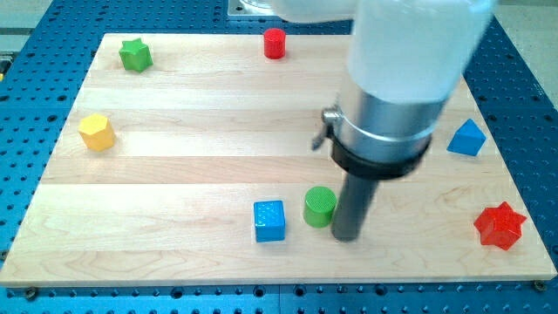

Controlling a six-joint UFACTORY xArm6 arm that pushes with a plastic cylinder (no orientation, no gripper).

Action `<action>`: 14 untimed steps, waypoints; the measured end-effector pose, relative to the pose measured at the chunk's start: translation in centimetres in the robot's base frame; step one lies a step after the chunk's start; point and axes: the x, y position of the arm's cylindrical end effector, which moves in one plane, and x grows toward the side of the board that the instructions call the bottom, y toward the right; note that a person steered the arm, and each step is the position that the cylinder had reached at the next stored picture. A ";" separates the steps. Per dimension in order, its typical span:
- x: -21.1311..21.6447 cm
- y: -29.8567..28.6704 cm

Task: Place the green circle at the bottom left of the board

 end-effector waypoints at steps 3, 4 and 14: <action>-7.5 -3.9; -6.9 2.0; -8.2 -24.9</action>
